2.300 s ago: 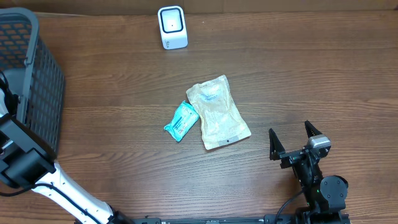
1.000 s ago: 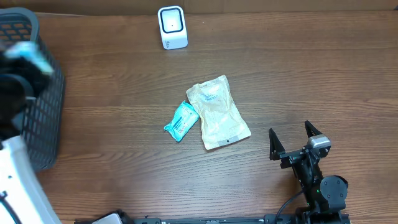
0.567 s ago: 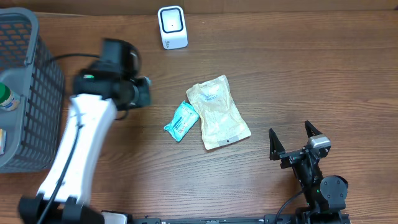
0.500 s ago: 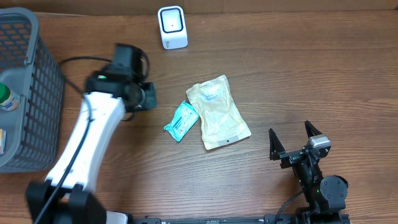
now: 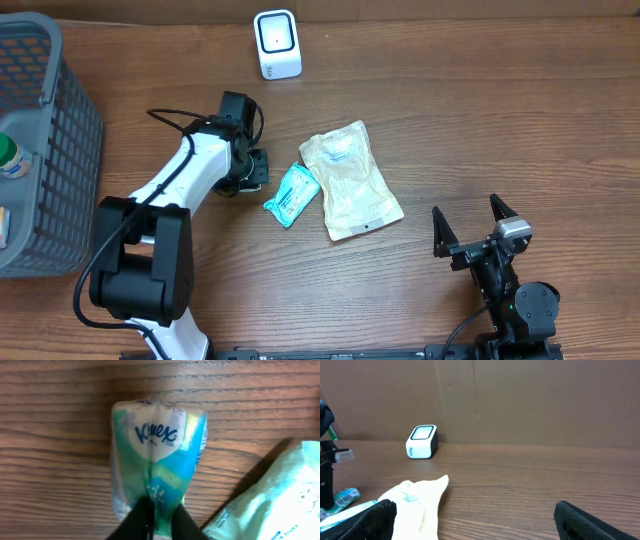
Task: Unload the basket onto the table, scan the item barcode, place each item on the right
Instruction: 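Place the Kleenex pack on the table beside the green pack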
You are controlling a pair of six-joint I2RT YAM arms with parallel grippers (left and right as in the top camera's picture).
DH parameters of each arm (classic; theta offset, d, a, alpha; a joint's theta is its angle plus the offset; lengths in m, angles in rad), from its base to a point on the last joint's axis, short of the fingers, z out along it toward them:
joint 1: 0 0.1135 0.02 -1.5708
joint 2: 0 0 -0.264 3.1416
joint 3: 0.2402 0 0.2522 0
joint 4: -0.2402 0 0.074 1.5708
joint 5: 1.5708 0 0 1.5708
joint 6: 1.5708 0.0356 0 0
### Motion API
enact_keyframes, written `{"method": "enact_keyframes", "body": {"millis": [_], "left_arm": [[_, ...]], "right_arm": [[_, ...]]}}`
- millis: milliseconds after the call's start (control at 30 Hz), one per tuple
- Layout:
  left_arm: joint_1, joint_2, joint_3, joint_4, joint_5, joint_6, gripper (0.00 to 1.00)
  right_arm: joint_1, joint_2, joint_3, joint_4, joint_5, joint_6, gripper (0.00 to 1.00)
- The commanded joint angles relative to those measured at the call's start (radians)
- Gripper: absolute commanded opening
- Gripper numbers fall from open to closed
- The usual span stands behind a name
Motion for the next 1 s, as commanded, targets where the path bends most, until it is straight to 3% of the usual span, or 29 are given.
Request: {"method": "enact_keyframes", "body": {"millis": [0,67,133,333,567,633,833,900,967], "left_arm": [[-0.01,0.04,0.002,-0.019,0.14,-0.016,0.28],[-0.009,0.04,0.021,-0.045,0.161,-0.014,0.4],[-0.007,0.04,0.063,-0.1,0.161,-0.01,0.44],[0.001,0.031,0.324,-0.351,0.122,0.031,0.46],[0.014,-0.013,0.777,-0.689,-0.024,0.045,0.49],[0.029,-0.026,0.897,-0.769,-0.069,0.045,0.55],[0.176,-0.085,1.195,-0.929,-0.202,0.022,0.73],[0.269,-0.124,1.217,-0.928,-0.192,-0.008,0.82],[0.366,-0.158,1.218,-0.928,-0.189,-0.053,0.84]], "right_arm": [[0.004,-0.01,-0.01,0.004,0.0,0.003,1.0],[0.004,-0.01,-0.01,0.004,0.0,0.003,0.99],[0.004,-0.01,-0.01,0.004,0.0,0.003,1.0],[0.004,-0.01,-0.01,0.004,0.0,0.003,1.0],[0.004,-0.01,-0.01,0.004,0.0,0.003,1.0],[0.004,-0.01,-0.01,0.004,0.0,0.003,0.99],[0.004,-0.01,-0.01,0.004,0.0,0.003,1.0],[0.004,-0.01,-0.01,0.004,0.0,0.003,1.0],[0.004,-0.01,-0.01,0.004,0.0,0.003,1.0]]}}
